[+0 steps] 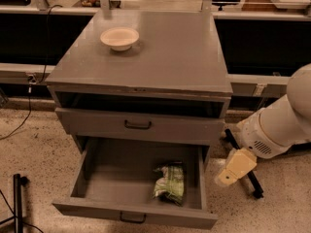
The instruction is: Pick green jalapeno chip bag from middle drawer and place on counter
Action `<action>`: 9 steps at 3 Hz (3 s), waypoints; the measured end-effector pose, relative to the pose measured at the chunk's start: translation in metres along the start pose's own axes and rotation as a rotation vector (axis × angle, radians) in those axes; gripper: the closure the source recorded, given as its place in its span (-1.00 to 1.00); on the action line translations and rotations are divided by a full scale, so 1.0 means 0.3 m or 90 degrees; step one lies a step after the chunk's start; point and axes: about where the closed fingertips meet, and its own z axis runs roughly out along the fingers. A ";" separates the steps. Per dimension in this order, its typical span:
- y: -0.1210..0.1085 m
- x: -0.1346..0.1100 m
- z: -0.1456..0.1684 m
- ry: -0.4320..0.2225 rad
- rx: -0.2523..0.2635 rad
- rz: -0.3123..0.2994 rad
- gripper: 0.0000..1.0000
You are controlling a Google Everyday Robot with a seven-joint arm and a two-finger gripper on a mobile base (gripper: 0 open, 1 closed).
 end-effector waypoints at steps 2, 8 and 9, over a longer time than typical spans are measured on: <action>-0.028 -0.118 0.195 -0.020 -0.007 -0.063 -1.00; -0.022 -0.145 1.007 -0.211 -0.034 -0.170 -1.00; -0.051 -0.150 1.125 -0.234 -0.030 -0.194 -1.00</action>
Offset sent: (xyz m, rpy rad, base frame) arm 0.0595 0.0905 -0.1261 0.0524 0.0884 0.2471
